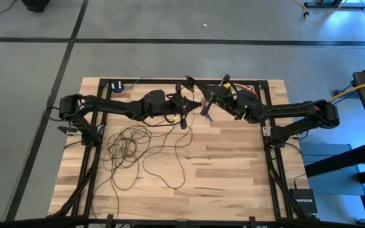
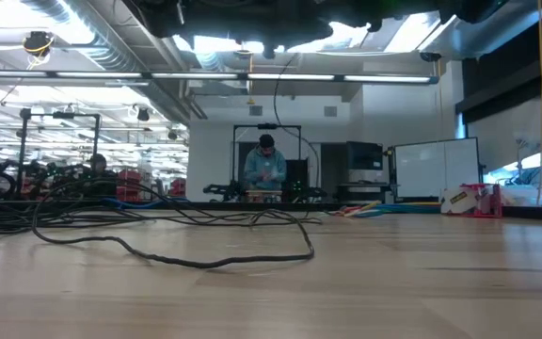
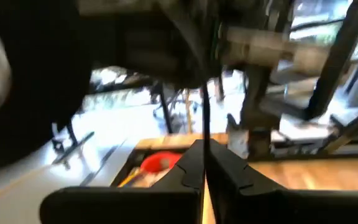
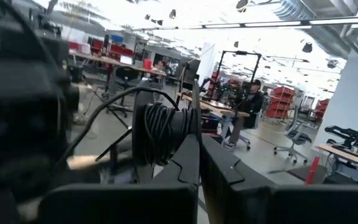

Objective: Coiling cords

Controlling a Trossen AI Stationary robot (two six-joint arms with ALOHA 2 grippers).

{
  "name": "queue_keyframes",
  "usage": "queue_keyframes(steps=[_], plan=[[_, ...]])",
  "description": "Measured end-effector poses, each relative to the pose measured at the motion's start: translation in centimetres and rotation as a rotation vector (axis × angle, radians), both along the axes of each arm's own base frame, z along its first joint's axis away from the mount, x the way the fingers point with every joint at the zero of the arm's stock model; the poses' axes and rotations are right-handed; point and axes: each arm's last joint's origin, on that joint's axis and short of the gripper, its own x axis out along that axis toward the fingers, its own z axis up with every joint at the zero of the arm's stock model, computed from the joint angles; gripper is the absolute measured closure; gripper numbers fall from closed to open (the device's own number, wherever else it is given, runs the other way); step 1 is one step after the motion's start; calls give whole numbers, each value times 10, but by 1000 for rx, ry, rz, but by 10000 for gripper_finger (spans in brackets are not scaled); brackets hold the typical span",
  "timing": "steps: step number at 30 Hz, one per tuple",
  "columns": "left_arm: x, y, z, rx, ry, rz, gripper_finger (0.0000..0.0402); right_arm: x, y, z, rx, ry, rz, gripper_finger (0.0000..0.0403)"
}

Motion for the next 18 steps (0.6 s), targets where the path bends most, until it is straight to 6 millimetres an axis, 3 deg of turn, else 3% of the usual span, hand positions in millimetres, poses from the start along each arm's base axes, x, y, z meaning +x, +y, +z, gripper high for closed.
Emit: queue_keyframes(steps=[8, 18], plan=[[-3, 13, -8, -20, 80, 67, 396, -1, 1, 11, 39, -117, 51, 397], [-2, 9, -8, -23, 77, 53, 396, 1, 1, 27, 27, -151, 72, 397]])
